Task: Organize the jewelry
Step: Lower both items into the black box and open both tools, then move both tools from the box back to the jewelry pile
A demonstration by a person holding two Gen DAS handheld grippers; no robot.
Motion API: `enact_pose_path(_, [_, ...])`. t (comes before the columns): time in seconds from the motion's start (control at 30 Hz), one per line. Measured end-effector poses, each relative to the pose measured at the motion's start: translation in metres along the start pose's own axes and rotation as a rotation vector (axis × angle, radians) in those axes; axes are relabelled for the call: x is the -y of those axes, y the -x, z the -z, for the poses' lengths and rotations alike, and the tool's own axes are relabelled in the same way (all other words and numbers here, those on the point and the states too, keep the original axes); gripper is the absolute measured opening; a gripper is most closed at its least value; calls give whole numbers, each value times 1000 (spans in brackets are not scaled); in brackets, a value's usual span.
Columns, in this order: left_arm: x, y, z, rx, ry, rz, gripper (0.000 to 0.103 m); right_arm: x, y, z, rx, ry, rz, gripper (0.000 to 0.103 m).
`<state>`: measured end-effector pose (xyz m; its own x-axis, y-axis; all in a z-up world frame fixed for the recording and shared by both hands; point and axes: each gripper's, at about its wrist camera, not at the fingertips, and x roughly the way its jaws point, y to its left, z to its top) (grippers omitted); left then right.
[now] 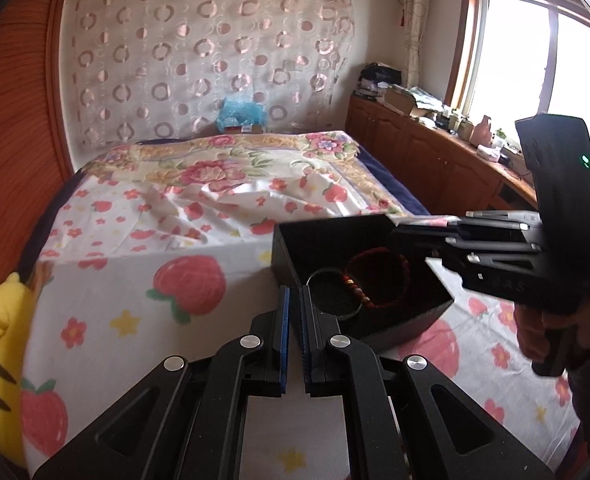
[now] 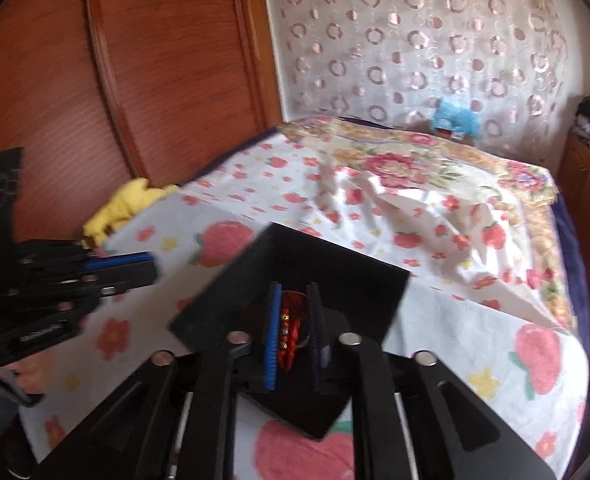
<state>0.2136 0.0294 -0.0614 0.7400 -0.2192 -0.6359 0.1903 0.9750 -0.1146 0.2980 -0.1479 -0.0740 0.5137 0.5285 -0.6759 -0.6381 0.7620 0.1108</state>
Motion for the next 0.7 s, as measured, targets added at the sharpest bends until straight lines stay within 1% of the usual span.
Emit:
enact_pose_path(0.03, [0, 2, 4, -5, 1, -5, 5, 0, 1, 1, 1, -3, -5, 34])
enact_pose_path(0.1, [-1, 8, 11, -5, 2, -15, 13, 1, 6, 4, 12, -9, -6, 40])
enact_pose_path(0.13, [-1, 11, 14, -4, 1, -21, 18, 2, 9, 5, 17, -10, 0, 40])
enact_pose_path(0.2, [1, 17, 22, -5, -2, -30, 19, 2, 15, 10, 20, -13, 20, 40])
enact_pose_path(0.37, [9, 30, 39, -13, -5, -36, 20, -6, 36, 28, 29, -25, 12, 40])
enact_pose_path(0.4, [10, 34, 45, -13, -6, -37, 21, -9, 42, 35, 31, -28, 12, 40])
enact_pose_path(0.47, [15, 41, 53, -12, -10, -39, 27, -14, 53, 50, 30, -40, 8, 40])
enact_pose_path(0.6, [25, 56, 66, -7, -22, -44, 31, -24, 71, 77, 26, -56, 15, 40])
enact_pose_path(0.7, [32, 70, 75, 2, -28, -44, 37, -30, 85, 97, 25, -78, 14, 40])
